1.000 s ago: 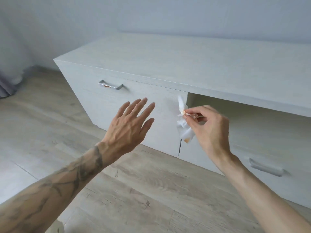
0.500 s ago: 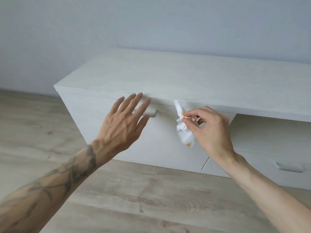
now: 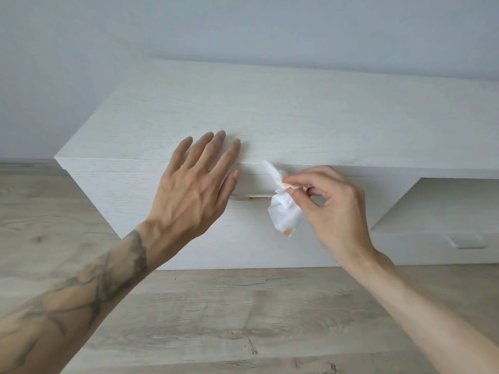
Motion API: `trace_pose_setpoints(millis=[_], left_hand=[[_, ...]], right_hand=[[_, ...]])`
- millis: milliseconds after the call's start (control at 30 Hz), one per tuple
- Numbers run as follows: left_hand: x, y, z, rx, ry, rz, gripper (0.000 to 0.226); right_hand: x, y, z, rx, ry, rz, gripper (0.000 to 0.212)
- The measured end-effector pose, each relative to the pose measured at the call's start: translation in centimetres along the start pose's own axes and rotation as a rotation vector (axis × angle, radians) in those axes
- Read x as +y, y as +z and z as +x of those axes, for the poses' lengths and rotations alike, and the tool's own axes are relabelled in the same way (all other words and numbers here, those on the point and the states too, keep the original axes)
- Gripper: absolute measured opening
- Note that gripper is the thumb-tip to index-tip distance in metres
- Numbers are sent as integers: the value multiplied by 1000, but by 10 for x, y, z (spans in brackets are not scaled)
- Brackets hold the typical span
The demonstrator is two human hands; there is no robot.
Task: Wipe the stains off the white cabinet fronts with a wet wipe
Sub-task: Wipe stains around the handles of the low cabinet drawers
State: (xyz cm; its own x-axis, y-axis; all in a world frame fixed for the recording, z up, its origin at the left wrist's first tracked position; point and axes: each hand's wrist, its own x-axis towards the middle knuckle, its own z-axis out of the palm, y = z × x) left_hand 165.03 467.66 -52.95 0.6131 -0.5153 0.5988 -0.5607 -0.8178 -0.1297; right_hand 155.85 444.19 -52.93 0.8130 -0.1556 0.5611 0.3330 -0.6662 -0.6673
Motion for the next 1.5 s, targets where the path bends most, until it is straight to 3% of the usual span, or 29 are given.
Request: trace_pose_setpoints(millis=[367, 733, 967, 1133, 1333, 1500], left_hand=[[-22, 19, -30, 123, -93, 63, 54], [-30, 64, -30, 328, -101, 162, 59], [-37, 81, -25, 437, -75, 129, 62], [-39, 85, -24, 467, -61, 126, 61], [-38, 86, -24, 457, -68, 108, 60], [-38, 85, -25, 457, -66, 109, 60]], right_hand=[[22, 30, -17, 60, -219, -201, 23], [21, 63, -13, 117, -354, -168, 20], [27, 62, -20, 206, -305, -193, 17], [22, 78, -14, 161, -404, -197, 16], [22, 80, -23, 276, -308, -230, 17], [19, 83, -15, 201, -405, -248, 16]])
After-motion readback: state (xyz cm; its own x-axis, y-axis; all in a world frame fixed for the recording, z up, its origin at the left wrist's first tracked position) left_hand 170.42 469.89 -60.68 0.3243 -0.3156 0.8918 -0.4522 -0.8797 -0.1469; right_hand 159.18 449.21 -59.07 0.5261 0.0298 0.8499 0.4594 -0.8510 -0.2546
